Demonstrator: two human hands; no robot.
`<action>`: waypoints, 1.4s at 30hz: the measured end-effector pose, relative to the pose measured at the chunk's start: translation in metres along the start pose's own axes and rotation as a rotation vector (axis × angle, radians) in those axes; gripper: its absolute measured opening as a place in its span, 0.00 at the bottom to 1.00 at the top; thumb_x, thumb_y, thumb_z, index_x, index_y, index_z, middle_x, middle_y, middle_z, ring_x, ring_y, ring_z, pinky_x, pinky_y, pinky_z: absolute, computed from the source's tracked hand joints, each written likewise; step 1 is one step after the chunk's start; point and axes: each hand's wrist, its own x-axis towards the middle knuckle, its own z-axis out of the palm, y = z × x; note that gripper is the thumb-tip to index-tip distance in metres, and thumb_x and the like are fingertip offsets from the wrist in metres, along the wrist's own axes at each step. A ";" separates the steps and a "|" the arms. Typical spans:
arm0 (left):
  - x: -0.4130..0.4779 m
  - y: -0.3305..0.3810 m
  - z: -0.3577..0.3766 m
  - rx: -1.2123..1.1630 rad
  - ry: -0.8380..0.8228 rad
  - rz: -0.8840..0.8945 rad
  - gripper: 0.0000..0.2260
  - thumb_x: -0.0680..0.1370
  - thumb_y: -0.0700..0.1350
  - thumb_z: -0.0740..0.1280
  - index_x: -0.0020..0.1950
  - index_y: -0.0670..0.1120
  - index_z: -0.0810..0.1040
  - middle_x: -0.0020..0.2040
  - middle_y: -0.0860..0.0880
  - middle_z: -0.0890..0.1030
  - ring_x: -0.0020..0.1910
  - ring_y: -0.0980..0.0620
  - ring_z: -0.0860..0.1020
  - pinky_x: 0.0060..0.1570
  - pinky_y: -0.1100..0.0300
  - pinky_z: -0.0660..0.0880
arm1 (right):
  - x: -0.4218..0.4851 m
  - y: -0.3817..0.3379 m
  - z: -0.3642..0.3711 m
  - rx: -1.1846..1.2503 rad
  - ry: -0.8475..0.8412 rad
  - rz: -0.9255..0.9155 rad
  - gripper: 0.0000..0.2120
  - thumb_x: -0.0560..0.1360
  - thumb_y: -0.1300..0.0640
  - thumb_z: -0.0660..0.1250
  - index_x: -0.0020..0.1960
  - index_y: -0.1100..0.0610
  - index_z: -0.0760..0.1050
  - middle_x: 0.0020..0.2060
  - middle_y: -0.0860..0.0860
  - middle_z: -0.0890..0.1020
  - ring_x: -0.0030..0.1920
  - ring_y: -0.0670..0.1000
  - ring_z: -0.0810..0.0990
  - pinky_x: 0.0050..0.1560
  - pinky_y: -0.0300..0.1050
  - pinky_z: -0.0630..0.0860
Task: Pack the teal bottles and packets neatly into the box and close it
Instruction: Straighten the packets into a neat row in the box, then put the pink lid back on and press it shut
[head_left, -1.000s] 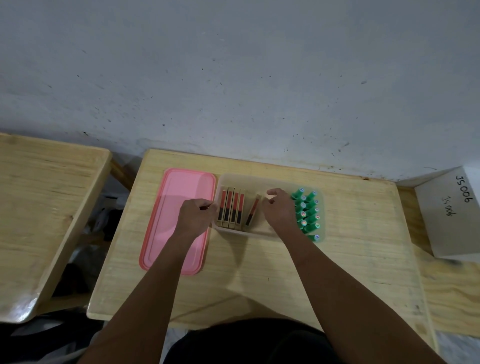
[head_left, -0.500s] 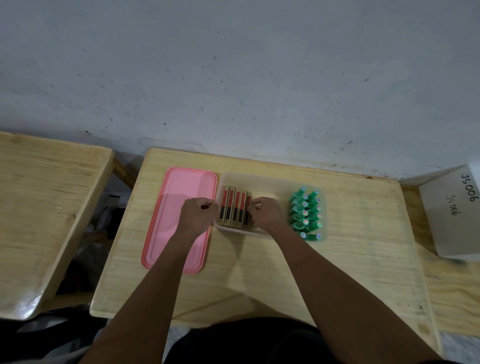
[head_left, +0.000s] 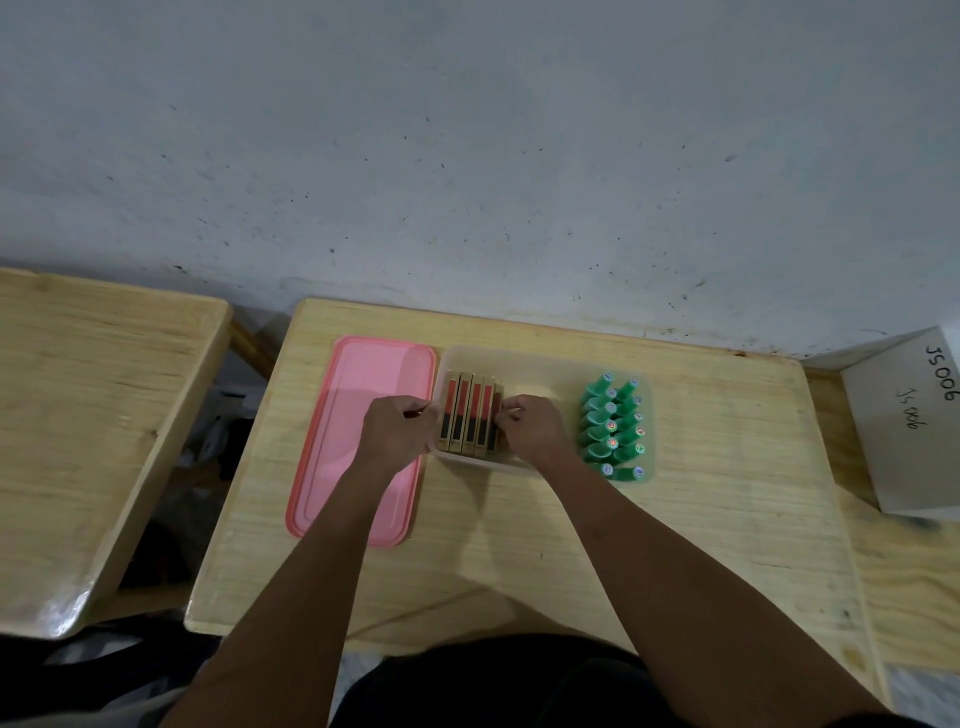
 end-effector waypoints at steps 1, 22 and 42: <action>0.000 0.000 0.000 0.001 -0.001 0.000 0.10 0.77 0.41 0.66 0.56 0.39 0.81 0.37 0.51 0.81 0.37 0.51 0.81 0.41 0.58 0.80 | -0.001 0.000 0.000 0.002 0.002 -0.004 0.12 0.77 0.60 0.68 0.59 0.61 0.80 0.55 0.57 0.83 0.54 0.53 0.82 0.54 0.42 0.75; -0.001 0.002 0.003 -0.046 0.040 -0.039 0.07 0.76 0.39 0.68 0.50 0.38 0.82 0.36 0.43 0.82 0.42 0.37 0.83 0.47 0.45 0.81 | -0.031 -0.002 -0.022 -0.106 -0.245 -0.127 0.19 0.78 0.56 0.65 0.68 0.58 0.74 0.64 0.53 0.79 0.63 0.51 0.76 0.58 0.40 0.70; -0.011 -0.108 -0.073 0.509 0.436 -0.185 0.10 0.78 0.41 0.60 0.54 0.37 0.77 0.52 0.37 0.78 0.50 0.41 0.77 0.46 0.52 0.72 | -0.089 -0.072 0.056 -0.458 -0.445 -0.605 0.19 0.79 0.54 0.62 0.68 0.56 0.73 0.59 0.54 0.81 0.57 0.54 0.80 0.55 0.46 0.75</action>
